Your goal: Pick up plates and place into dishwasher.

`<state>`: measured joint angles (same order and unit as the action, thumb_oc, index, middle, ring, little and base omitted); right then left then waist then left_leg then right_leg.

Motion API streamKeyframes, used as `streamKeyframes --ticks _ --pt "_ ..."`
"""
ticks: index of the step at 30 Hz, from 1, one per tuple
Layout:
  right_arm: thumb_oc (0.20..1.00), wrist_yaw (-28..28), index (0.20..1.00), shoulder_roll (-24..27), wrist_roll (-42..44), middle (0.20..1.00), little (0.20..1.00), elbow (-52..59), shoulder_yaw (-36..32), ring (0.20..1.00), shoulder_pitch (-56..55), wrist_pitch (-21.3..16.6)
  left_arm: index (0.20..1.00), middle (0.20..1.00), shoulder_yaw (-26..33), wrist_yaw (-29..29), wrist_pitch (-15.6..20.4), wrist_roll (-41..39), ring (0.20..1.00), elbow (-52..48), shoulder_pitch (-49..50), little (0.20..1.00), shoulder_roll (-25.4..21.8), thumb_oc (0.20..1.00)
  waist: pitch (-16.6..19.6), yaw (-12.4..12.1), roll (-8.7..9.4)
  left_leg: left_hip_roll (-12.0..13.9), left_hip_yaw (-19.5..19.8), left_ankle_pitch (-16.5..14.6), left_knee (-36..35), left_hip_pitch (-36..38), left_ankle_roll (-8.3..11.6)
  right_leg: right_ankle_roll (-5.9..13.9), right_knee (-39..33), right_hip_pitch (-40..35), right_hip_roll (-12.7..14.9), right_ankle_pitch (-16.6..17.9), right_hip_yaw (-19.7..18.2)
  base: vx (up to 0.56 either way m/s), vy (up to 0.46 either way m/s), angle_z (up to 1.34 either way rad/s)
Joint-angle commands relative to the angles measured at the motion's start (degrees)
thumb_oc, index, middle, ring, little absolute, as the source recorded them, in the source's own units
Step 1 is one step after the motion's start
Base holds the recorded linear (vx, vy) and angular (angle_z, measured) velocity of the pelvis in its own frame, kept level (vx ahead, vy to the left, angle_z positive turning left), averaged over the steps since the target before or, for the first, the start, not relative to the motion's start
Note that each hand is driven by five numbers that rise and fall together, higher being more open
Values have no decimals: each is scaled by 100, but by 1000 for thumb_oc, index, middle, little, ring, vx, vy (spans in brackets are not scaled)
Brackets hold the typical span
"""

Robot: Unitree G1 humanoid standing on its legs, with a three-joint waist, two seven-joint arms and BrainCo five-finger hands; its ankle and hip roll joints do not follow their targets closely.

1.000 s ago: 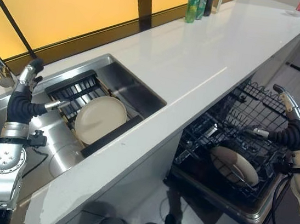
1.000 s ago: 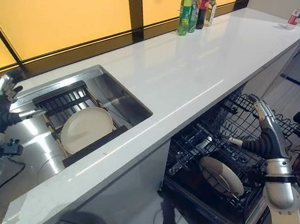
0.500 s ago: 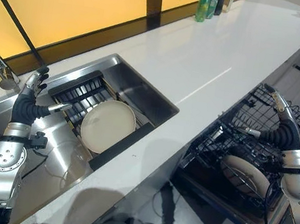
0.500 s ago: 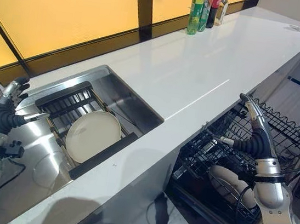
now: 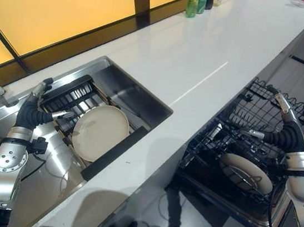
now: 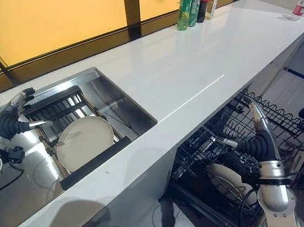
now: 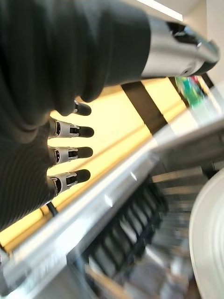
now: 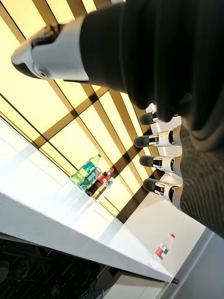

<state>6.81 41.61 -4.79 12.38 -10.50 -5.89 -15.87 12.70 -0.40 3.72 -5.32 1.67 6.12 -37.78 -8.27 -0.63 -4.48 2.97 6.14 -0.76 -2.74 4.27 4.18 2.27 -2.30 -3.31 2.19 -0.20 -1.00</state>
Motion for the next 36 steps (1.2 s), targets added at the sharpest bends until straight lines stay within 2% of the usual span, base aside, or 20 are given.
streamKeyframes --ticks 1,6,11,17,23,27,31,32,35,36 --pt "1000 128 1000 455 289 1000 1000 188 97 1000 341 -103 1000 1000 -371 14 -99 264 1000 322 -553 1000 -528 1000 53 85 113 -312 -48 105 344 -641 -181 528 941 466 532 -413 103 7 116 -11" --pt "1000 262 1000 710 344 1000 1000 56 284 1000 602 -178 1000 1000 -744 218 -306 136 1000 674 -815 1000 -741 1000 -258 166 47 -387 -93 52 429 -799 -253 603 1080 719 603 -426 -24 -33 99 -16" --pt "1000 456 1000 824 319 1000 1000 20 459 1000 785 -165 1000 1000 -1069 362 -333 525 1000 887 -1075 1000 -890 1000 -509 211 62 -438 -155 38 573 -1009 -298 650 1166 911 641 -391 -88 -35 61 -4" --pt "1000 695 1000 996 349 1000 1000 -24 704 1000 1110 -94 1000 1000 -1432 629 -425 625 1000 1214 -1519 1000 -1164 1000 -815 270 94 -472 -232 37 815 -1349 -342 666 1369 1254 665 -352 -164 -47 37 -10" --pt "1000 889 1000 1074 260 1000 1000 -120 973 1000 1516 -57 1000 1000 -1682 996 -674 738 1000 1773 -2008 1000 -1371 1000 -1129 341 96 -476 -316 49 996 -1692 -362 653 1479 1577 673 -292 -257 -74 42 -1" --pt "1000 890 1000 1127 301 1000 1000 -66 988 1000 1605 -35 1000 1000 -1795 549 -850 401 1000 1984 -2129 1000 -1459 1000 -1216 364 116 -481 -366 47 1058 -1808 -370 650 1488 1669 692 -263 -279 -18 24 -2" --pt "1000 885 1000 1138 300 1000 1000 -65 980 1000 1623 -32 1000 1000 -1858 250 -879 243 1000 2008 -2141 1000 -1445 1000 -1229 359 112 -493 -373 51 1049 -1814 -381 651 1478 1677 700 -252 -264 0 10 -1" --pt "1000 846 1000 1182 316 1000 1000 -55 941 1000 1639 -44 1000 1000 -2017 -482 -934 134 1000 1893 -2096 1000 -1569 1000 -1249 363 79 -498 -391 41 1025 -1794 -390 651 1457 1665 727 -244 -234 1 39 -3" --pt "1000 845 1000 1181 317 1000 1000 -53 937 1000 1635 -44 1000 1000 -2018 -485 -935 133 1000 1893 -2098 1000 -1571 1000 -1252 361 80 -499 -391 41 1024 -1790 -391 651 1455 1660 728 -244 -233 0 12 -1" --pt "1000 812 1000 1287 403 1000 1000 -42 883 1000 1586 -69 1000 1000 -2188 -1348 -1153 -128 1000 1467 -1994 1000 -1828 1000 -1246 363 26 -504 -425 22 966 -1694 -403 655 1418 1584 766 -251 -179 19 36 0"
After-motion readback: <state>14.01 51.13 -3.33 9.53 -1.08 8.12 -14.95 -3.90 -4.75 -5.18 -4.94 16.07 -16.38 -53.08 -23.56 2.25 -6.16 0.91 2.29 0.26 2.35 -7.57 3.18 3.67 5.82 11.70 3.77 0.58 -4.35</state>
